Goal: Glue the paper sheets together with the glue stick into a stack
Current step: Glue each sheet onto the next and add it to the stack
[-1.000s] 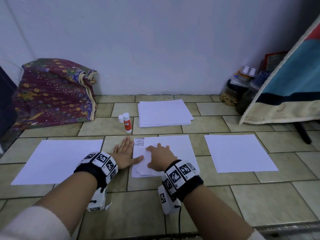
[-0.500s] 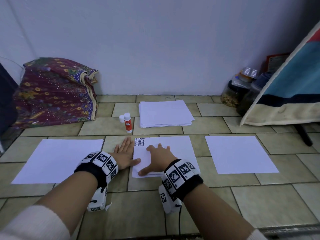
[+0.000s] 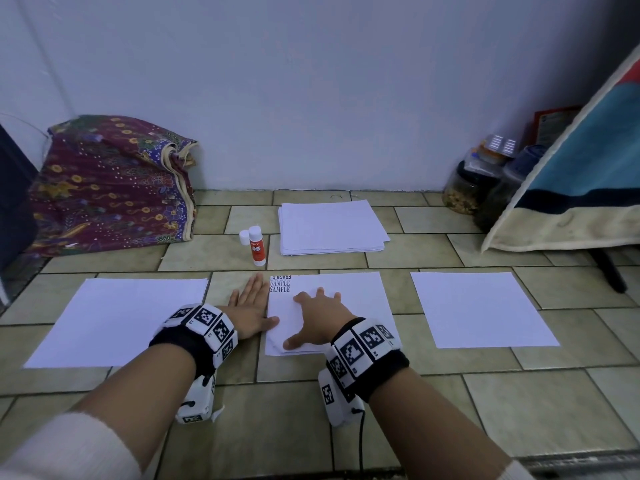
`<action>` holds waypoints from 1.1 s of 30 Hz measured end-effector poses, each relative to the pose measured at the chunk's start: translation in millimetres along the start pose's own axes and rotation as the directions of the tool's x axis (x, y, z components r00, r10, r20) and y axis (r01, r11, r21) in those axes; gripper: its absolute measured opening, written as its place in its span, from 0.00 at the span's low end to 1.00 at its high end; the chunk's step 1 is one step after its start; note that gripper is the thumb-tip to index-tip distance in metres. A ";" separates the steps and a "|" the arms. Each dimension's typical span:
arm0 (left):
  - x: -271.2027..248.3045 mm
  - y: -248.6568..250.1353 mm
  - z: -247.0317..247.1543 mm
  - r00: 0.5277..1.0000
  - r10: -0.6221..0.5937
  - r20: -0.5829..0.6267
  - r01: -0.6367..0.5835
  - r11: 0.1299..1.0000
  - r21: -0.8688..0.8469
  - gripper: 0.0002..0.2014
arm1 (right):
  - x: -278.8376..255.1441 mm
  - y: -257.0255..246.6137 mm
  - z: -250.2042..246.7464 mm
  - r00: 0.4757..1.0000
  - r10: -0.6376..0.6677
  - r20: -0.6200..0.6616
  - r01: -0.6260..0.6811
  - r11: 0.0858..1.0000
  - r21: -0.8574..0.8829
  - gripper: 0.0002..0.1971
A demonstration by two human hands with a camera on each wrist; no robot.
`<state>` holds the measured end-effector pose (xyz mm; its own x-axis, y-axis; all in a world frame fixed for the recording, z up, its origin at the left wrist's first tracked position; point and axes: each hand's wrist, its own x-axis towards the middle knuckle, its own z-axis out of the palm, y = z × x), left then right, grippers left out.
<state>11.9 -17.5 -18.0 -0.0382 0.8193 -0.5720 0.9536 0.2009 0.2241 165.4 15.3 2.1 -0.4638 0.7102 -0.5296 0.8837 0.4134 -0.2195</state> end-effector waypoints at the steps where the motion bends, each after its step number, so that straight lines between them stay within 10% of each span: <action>1: -0.2 -0.5 0.5 1.000 0.000 -0.003 0.000 1.000 0.001 0.40 | 1.9 -0.1 1.1 1.000 0.014 -0.001 -0.014 1.000 0.006 0.50; 33: 6.7 -2.3 -3.8 1.000 -0.011 -0.005 0.009 0.970 -0.242 0.33 | -21.1 -14.1 -18.3 0.991 0.044 0.129 -0.036 0.997 -0.062 0.36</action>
<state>8.3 -10.5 -19.4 -0.0501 0.8197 -0.5706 0.8524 0.3328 0.4033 161.5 4.9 31.3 -0.4123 0.6486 -0.6398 0.8943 0.4220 -0.1486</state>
